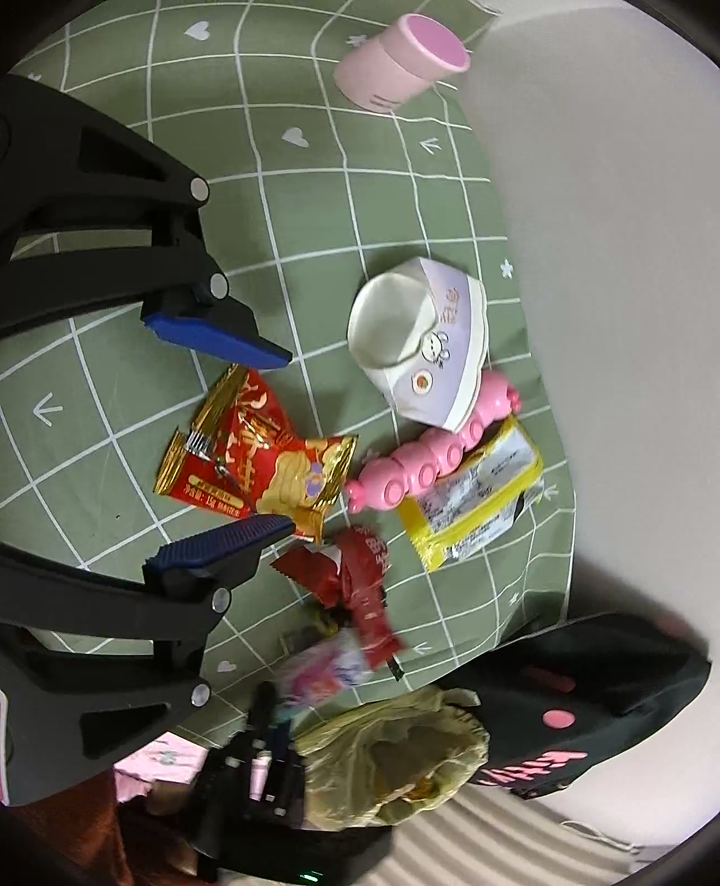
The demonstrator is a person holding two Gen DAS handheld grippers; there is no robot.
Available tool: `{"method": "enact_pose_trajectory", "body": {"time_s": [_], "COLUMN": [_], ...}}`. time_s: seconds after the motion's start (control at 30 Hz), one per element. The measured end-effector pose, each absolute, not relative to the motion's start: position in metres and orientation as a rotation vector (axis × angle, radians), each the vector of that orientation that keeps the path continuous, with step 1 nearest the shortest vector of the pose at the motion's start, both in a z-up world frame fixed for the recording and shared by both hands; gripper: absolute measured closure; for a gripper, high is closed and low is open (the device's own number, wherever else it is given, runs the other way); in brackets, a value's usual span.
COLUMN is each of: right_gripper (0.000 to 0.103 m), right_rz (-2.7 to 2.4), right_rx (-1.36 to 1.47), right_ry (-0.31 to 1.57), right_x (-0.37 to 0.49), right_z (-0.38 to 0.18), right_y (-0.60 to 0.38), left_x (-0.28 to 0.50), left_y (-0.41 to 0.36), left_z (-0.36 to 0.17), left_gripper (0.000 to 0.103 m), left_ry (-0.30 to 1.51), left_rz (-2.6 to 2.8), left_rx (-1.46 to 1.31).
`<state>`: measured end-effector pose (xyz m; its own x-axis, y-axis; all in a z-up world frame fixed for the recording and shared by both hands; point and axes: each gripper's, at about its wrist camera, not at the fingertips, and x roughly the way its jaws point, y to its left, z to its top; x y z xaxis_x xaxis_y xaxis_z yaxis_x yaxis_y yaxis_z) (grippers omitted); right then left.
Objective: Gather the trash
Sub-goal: 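Grasp the red-gold snack bag with the left tool while the right tool grasps the Kleenex tissue pack, then carry the red-gold snack bag and Kleenex pack over the trash bag with both tools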
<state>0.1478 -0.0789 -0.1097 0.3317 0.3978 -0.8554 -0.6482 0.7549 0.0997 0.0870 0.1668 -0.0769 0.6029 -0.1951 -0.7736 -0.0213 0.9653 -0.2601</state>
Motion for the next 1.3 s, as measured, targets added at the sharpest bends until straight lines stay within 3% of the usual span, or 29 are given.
{"method": "enact_pose_trajectory", "body": {"time_s": [0.57, 0.83, 0.97, 1.1, 1.2, 1.3], "right_gripper": [0.088, 0.088, 0.088, 0.088, 0.088, 0.088], "right_rz": [0.663, 0.645, 0.649, 0.656, 0.654, 0.646], "right_rx": [-0.268, -0.269, -0.276, -0.289, -0.296, -0.288], "right_ry": [0.997, 1.015, 1.013, 1.002, 1.001, 0.993], "right_x": [0.153, 0.15, 0.149, 0.146, 0.144, 0.143], "right_z": [-0.103, -0.109, -0.107, -0.103, -0.103, -0.102], "right_y": [-0.078, -0.086, -0.085, -0.083, -0.082, -0.084], "left_x": [0.102, 0.112, 0.122, 0.133, 0.14, 0.137], "left_y": [0.145, 0.165, 0.172, 0.168, 0.165, 0.162], "left_z": [-0.085, -0.092, -0.097, -0.096, -0.098, -0.095], "left_gripper": [0.047, 0.047, 0.06, 0.061, 0.084, 0.089], "left_ry": [0.967, 1.015, 1.052, 1.058, 1.07, 1.043], "left_rz": [-0.167, -0.168, -0.149, -0.171, -0.162, -0.169], "left_rx": [-0.156, -0.279, -0.325, -0.284, -0.258, -0.255]}}
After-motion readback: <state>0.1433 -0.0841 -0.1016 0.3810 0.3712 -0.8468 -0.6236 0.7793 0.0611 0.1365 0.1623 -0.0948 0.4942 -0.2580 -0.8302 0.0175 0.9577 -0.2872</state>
